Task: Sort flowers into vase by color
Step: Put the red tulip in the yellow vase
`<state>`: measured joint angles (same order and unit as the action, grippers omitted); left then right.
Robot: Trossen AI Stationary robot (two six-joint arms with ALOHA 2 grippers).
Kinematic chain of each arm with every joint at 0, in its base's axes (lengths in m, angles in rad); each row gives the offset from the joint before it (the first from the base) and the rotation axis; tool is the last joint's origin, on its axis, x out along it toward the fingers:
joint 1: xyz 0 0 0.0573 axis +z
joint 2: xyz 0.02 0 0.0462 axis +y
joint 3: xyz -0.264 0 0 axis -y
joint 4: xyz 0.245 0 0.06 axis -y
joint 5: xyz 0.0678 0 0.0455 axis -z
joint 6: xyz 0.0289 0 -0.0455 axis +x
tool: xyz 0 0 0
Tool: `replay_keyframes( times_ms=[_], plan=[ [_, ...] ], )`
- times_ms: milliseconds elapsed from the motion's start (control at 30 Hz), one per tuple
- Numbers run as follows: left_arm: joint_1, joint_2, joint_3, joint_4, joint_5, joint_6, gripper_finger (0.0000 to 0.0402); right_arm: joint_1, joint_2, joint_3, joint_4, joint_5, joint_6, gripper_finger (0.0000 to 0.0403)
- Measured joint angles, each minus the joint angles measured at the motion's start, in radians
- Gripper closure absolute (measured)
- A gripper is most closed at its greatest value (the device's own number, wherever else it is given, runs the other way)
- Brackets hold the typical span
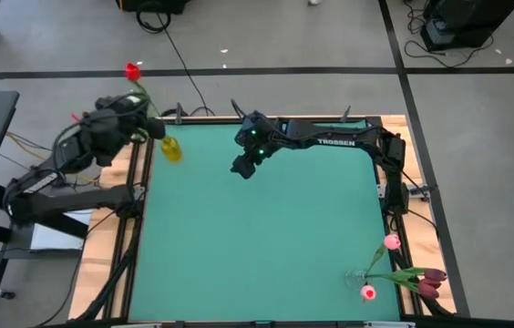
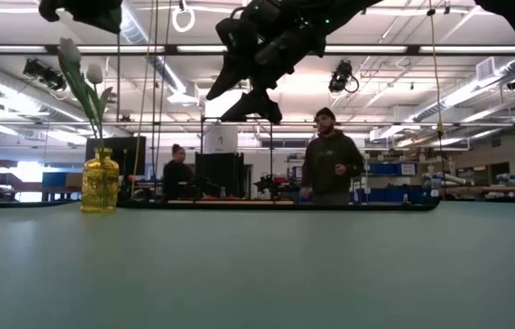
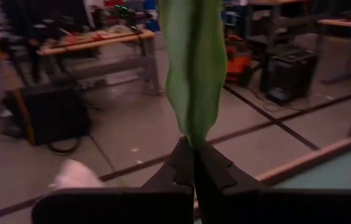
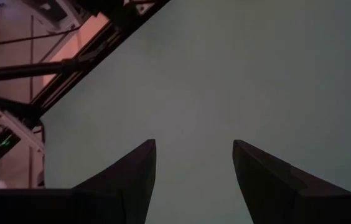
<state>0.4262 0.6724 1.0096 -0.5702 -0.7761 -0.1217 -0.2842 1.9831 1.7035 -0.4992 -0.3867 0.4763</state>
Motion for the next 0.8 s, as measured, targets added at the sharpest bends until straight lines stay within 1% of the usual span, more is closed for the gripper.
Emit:
replay_keyframes(
  times_ms=[133,267,633,800],
  plan=[
    [0.072,0.0,0.015,-0.046,0.0,0.003,0.0399,-0.012,0.0,0.0,0.019,0.011,0.008,0.0183],
    [0.119,0.022,0.015,-0.124,0.002,-0.081,0.0399,-0.022,0.0,0.0,0.043,0.011,0.023,0.0183],
    [0.128,0.085,0.014,-0.134,0.018,-0.167,0.0399,-0.032,0.0,0.0,0.056,0.008,0.023,0.0183],
    [0.128,0.095,0.014,-0.184,0.018,-0.225,0.0399,-0.032,0.0,0.0,0.056,0.01,0.021,0.0183]
  ],
)
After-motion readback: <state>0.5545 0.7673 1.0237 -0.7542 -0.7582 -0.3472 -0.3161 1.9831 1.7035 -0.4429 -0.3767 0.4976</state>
